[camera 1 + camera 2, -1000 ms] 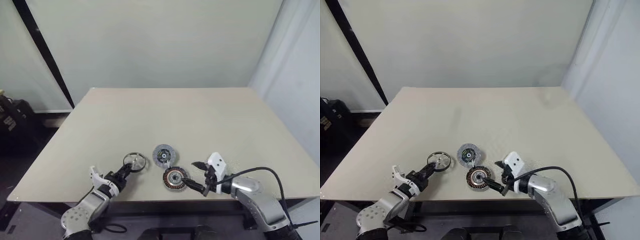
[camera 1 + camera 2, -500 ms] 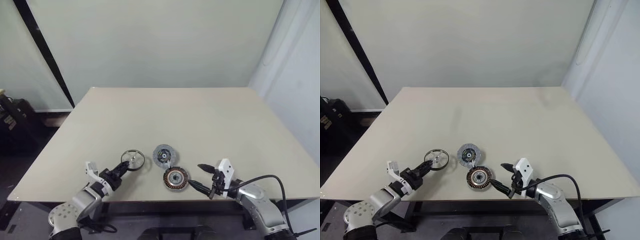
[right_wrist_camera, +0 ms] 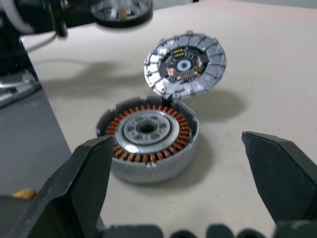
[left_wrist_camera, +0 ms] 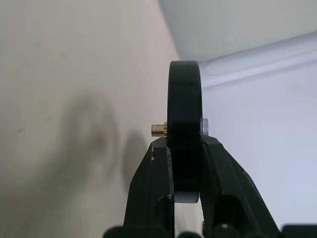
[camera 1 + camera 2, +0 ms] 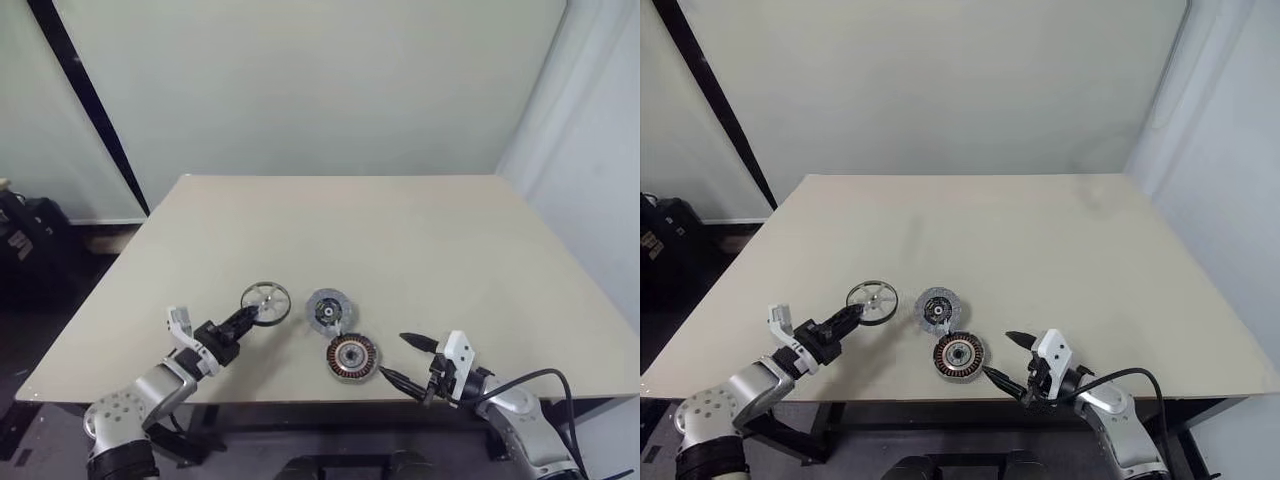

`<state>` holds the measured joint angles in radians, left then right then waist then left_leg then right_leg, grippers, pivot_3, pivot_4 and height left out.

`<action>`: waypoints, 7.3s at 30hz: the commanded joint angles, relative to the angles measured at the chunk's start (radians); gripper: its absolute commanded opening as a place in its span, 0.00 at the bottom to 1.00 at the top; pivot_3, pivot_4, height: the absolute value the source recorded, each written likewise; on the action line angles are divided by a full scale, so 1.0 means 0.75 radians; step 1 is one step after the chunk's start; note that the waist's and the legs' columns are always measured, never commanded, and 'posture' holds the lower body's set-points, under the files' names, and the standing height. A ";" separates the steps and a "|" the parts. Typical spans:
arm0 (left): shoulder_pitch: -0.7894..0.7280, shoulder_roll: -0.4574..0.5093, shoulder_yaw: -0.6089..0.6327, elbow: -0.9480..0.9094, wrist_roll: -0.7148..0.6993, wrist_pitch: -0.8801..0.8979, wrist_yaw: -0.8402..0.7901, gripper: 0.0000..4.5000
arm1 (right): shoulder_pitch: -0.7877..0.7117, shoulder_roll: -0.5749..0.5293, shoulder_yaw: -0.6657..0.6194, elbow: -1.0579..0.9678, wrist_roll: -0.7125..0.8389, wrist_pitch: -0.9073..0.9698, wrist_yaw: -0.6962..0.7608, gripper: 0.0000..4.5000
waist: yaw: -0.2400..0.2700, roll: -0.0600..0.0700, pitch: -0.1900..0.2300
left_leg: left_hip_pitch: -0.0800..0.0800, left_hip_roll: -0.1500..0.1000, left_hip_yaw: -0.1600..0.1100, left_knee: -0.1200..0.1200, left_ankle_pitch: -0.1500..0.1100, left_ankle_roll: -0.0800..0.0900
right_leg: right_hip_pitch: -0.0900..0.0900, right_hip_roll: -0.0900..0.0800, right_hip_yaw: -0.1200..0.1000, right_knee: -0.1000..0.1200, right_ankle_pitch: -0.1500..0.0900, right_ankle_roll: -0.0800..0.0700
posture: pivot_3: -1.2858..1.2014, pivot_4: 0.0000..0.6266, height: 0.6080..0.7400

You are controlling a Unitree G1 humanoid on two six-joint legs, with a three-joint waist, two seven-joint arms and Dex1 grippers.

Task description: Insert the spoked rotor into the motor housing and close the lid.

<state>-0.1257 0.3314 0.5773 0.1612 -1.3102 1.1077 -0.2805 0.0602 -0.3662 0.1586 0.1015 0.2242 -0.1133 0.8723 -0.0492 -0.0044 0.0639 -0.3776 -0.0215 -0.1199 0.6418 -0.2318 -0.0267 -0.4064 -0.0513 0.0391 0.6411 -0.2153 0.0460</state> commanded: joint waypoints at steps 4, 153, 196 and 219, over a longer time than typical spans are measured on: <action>-0.066 0.034 0.008 -0.087 -0.169 0.075 0.020 0.06 | -0.010 0.003 0.002 0.034 -0.061 -0.102 -0.029 1.00 | 0.000 0.000 0.000 | 0.000 0.000 0.000 0.000 0.000 0.000 | 0.000 0.000 0.000 0.000 0.000 0.000 | 0.52 0.00 1.00; -0.199 -0.358 -0.275 -0.047 0.111 0.256 0.226 0.99 | 0.140 -0.045 0.072 -0.228 -0.108 0.120 -0.180 1.00 | 0.000 0.001 -0.001 | 0.001 -0.002 0.000 0.005 0.002 0.003 | 0.006 0.000 0.002 0.001 0.000 0.000 | 0.52 0.00 1.00; -0.161 -0.101 -0.314 -0.067 0.183 0.241 -0.082 1.00 | -0.022 0.219 0.152 -0.260 -0.115 0.409 -0.425 0.15 | 0.000 0.002 -0.001 | 0.001 -0.001 -0.001 0.003 0.002 0.003 | 0.002 0.001 0.002 0.001 0.000 0.000 | 0.52 0.00 1.00; -0.171 -0.139 -0.297 -0.140 0.201 0.162 -0.127 1.00 | 0.072 0.149 0.143 -0.426 -0.014 0.547 -0.371 0.29 | -0.001 0.000 -0.003 | 0.000 -0.001 -0.001 0.002 0.003 0.005 | 0.002 0.001 0.002 0.002 0.000 0.000 | 0.52 0.00 1.00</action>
<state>-0.2566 0.2278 0.3295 0.0993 -1.1376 1.2449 -0.3709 0.1220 -0.2525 0.2744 -0.1590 0.1943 0.2902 0.5843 -0.0499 -0.0046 0.0616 -0.3770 -0.0217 -0.1204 0.6431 -0.2296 -0.0232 -0.4049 -0.0502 0.0409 0.6425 -0.2152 0.0462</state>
